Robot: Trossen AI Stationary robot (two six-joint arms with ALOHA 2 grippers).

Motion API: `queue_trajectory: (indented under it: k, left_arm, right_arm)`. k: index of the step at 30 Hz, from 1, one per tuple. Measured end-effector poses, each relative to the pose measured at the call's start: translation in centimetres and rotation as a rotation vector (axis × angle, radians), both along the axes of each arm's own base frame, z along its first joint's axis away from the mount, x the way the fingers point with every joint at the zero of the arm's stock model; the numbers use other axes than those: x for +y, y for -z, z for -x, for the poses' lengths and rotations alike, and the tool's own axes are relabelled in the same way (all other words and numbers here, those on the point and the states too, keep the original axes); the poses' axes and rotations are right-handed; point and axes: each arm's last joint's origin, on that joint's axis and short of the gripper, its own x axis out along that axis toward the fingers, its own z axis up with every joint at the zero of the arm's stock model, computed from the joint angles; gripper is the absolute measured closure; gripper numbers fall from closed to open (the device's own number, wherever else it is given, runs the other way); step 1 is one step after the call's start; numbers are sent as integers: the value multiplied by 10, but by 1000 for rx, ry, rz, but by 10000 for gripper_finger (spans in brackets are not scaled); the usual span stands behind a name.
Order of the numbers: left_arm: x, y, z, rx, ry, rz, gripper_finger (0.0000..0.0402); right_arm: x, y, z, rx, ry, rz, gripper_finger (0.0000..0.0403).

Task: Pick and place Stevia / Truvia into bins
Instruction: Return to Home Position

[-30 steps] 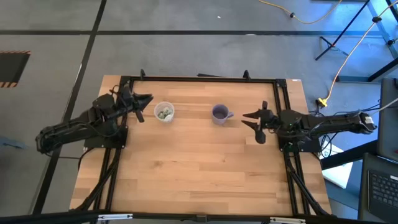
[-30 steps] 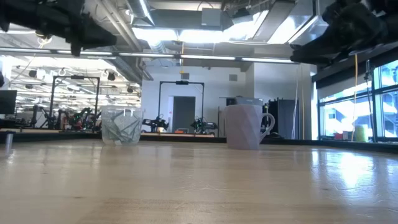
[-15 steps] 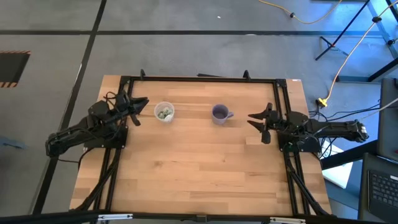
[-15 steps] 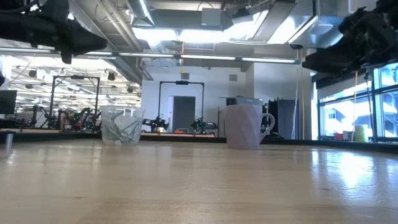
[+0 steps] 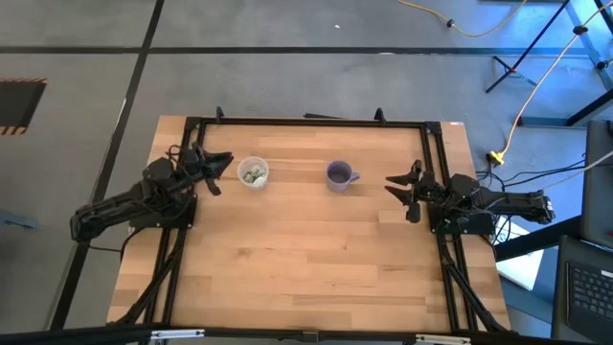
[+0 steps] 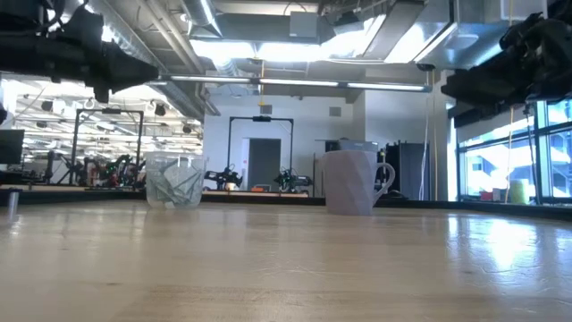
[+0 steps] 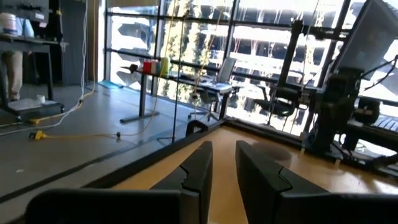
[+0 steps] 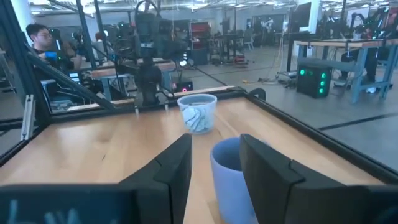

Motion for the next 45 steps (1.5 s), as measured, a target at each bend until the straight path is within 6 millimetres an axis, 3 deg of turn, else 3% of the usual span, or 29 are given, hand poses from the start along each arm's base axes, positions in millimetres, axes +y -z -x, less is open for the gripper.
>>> queue_trajectory:
  k: [17, 45]
  left_arm:
    - [3, 27, -6, 42, -27, 23, 337]
    - [4, 27, -7, 53, -26, 24, 337]
  right_arm:
    - [0, 1, 0, -3, 0, -28, 263]
    - [0, 1, 0, -1, 0, -23, 263]
